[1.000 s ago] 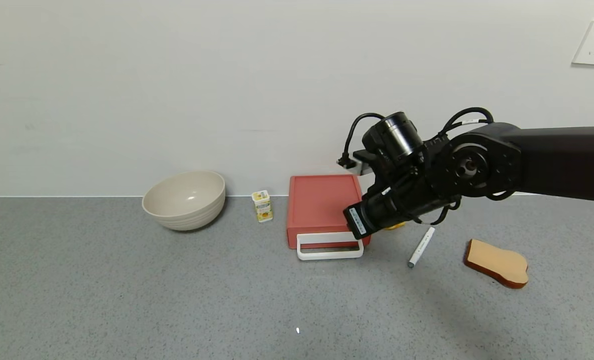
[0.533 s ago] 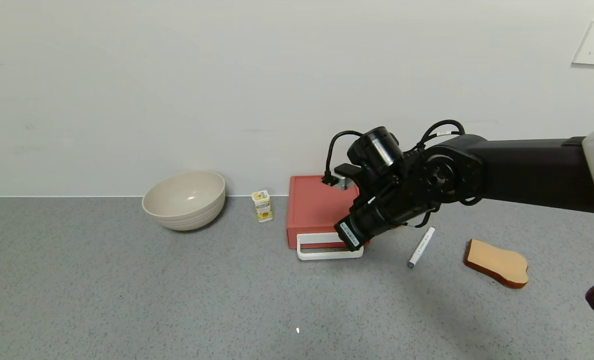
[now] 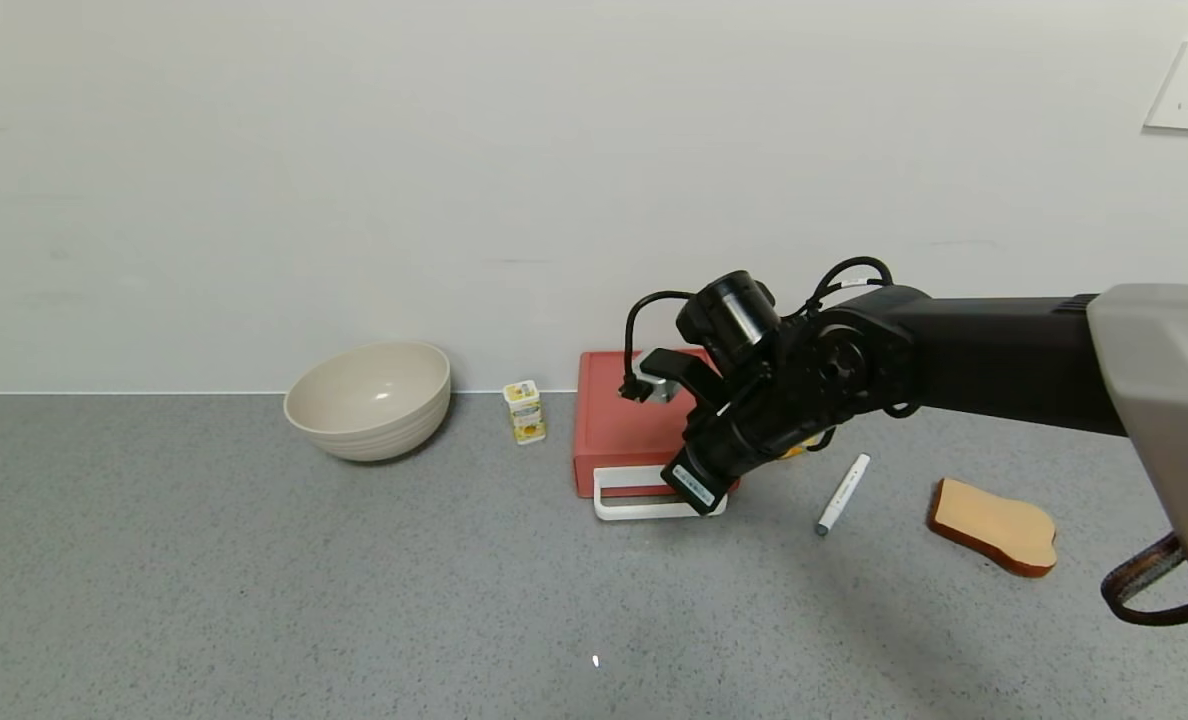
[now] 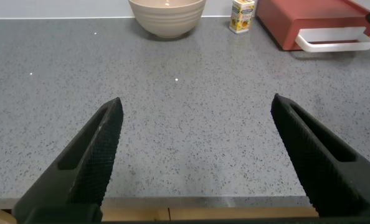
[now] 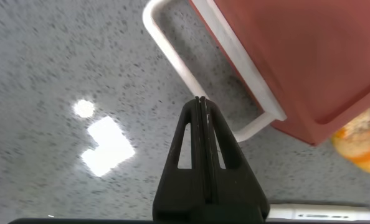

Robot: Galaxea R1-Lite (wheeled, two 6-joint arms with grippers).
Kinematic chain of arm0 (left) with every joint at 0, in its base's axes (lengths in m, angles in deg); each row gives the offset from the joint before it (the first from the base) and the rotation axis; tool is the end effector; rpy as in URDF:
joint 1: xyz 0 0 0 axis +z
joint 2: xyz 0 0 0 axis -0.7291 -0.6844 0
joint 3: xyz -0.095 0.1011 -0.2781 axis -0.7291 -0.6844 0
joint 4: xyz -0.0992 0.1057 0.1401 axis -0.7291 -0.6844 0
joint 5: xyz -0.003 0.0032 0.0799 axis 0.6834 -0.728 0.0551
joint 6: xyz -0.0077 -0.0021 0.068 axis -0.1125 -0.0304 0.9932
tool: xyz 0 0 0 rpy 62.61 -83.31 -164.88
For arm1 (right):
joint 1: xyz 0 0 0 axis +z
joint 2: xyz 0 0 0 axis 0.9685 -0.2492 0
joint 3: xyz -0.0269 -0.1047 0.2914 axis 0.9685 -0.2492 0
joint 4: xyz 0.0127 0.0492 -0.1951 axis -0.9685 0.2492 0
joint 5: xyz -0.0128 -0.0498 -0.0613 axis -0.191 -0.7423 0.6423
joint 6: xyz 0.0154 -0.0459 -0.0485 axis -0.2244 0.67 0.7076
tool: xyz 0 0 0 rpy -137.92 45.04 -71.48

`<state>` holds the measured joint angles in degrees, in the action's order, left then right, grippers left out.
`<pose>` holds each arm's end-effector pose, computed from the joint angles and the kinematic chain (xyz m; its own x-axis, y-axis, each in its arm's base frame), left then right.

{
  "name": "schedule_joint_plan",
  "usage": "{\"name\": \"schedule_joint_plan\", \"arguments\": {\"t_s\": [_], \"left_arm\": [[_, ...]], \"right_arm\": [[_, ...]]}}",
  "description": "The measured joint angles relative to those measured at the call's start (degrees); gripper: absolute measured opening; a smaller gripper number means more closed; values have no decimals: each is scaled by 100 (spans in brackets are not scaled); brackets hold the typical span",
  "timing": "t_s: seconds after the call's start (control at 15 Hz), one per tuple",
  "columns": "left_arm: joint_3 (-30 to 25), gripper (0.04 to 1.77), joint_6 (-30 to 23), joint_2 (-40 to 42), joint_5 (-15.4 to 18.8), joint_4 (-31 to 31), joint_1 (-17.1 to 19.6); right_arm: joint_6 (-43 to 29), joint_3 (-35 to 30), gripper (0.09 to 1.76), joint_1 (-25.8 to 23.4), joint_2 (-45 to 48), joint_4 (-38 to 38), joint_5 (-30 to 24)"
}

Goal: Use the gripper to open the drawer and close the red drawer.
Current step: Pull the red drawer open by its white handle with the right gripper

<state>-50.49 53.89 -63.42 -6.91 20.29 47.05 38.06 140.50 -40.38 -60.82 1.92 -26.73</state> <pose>0.0245 0.0012 0.0741 0.9997 0.0218 -0.0080 -0.0220 0.9993 -0.0301 0.4007 0.2884 0.1343 0.4581 0.4111 -0.7881 -0.7991 0.5788 -0.1626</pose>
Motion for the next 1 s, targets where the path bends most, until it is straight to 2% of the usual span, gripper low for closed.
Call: {"name": "schedule_joint_plan", "arguments": {"t_s": [0.2, 0.47, 0.8, 1.0], "left_arm": [[0, 172, 0, 0, 0, 0, 0], [0, 172, 0, 0, -2, 0, 0], [0, 172, 0, 0, 0, 0, 0], [0, 172, 0, 0, 0, 0, 0]], "right_arm": [[664, 50, 11, -111, -121, -41, 2], [1157, 99, 11, -77, -236, -212, -2], [1200, 105, 11, -61, -429, -702, -50], [1185, 105, 11, -100, -556, -752, -88]]}}
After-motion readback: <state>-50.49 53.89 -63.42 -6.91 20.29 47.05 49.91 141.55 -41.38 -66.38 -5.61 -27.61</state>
